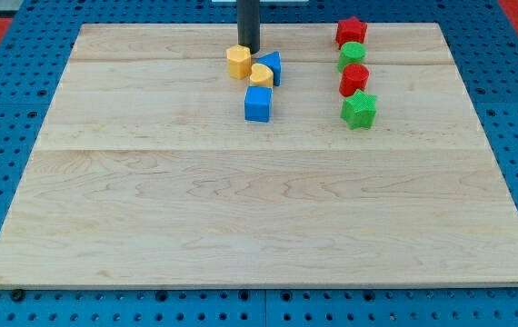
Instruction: Push the yellow blocks and blue blocks to the center
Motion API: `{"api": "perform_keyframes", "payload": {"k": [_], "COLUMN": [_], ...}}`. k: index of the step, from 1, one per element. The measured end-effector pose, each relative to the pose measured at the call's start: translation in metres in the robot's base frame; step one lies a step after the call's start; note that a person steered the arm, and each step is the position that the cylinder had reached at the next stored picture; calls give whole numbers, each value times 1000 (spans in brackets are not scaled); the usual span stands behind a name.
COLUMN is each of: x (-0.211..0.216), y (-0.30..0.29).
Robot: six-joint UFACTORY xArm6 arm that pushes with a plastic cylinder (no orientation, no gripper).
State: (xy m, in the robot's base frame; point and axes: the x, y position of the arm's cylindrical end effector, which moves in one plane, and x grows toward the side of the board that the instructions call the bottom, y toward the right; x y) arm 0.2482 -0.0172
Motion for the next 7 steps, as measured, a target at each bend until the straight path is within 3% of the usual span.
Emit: {"api": "perform_keyframes", "payload": {"k": [4,7], "x": [37,62], "y": [-67,-40]}}
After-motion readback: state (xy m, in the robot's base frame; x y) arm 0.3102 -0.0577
